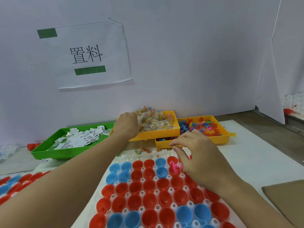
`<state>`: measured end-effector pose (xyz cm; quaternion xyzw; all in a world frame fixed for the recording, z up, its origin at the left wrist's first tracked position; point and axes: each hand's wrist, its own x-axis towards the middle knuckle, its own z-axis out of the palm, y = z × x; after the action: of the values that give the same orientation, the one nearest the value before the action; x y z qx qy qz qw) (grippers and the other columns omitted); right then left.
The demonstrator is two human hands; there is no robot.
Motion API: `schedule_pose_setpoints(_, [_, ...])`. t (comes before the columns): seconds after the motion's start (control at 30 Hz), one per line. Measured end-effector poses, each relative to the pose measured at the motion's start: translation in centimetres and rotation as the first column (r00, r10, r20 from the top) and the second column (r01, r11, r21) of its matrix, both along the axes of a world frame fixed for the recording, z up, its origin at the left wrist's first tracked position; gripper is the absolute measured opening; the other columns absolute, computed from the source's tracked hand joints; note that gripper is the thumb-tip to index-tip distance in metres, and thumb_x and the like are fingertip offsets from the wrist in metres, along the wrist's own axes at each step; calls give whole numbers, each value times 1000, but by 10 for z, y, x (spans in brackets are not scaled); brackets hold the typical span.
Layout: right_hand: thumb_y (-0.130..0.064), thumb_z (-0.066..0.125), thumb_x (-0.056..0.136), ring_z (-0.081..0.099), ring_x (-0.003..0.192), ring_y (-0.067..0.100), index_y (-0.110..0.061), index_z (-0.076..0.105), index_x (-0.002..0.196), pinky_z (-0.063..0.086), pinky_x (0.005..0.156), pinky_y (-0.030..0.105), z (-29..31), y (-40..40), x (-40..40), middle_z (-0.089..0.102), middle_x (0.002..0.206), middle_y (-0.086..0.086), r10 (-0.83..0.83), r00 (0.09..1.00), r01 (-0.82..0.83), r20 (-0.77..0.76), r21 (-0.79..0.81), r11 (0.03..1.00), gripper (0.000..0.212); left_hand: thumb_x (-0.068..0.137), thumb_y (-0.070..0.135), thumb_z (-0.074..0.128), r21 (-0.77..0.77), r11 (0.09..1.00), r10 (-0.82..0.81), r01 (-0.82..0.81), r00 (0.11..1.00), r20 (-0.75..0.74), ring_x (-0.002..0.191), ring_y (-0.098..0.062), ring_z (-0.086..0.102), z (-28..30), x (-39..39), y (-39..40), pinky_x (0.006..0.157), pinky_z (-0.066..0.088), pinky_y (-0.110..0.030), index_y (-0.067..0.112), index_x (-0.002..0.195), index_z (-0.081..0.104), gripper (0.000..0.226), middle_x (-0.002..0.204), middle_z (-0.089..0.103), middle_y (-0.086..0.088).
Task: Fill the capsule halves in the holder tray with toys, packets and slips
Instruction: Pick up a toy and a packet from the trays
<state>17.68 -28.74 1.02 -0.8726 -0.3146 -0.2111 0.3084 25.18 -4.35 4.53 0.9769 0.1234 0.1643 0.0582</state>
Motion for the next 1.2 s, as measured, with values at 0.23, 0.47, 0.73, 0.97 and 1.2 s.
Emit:
schedule_pose_setpoints(0.23, [-29,54,100,54,104,6,-29,73,110,44,93,20,2,-4,2,66,103,-15,-9,1000,9,-2,37,999,20,90,7,62,-129,991,-12,32,988,154,87,-37,64,0,8,4,72,57,-48,-2,77,72,19,83,70,-21])
schedule_pose_setpoints(0.47, [-25,58,98,56,101,5,-27,74,106,46,89,21,4,-4,-1,67,101,-15,-28,1000,28,0,110,994,18,98,16,57,-371,914,29,164,886,463,68,-11,55,8,-8,-6,59,38,-11,10,90,72,17,75,63,3])
schedule_pose_setpoints(0.73, [-19,65,95,56,86,-6,-26,76,102,41,72,5,7,2,-8,63,89,-24,15,999,-6,-41,214,977,15,100,15,55,-772,516,-13,370,905,425,42,-14,52,11,-77,-38,41,41,-23,6,88,63,17,61,65,-2])
schedule_pose_setpoints(0.97, [-37,72,84,70,80,7,-34,72,103,54,67,21,17,16,-23,74,84,-11,292,928,-181,-231,405,896,19,94,8,63,-772,335,-160,540,840,518,47,-20,60,-8,-141,-57,50,51,-27,10,87,66,8,56,65,-8])
schedule_pose_setpoints(1.2, [-10,72,89,69,59,11,-15,72,93,53,59,16,22,13,-26,74,72,-2,331,914,-190,-237,471,861,6,92,-1,63,-774,277,-326,570,813,483,64,-23,72,-8,-149,-67,61,58,-28,11,92,64,13,73,74,-11])
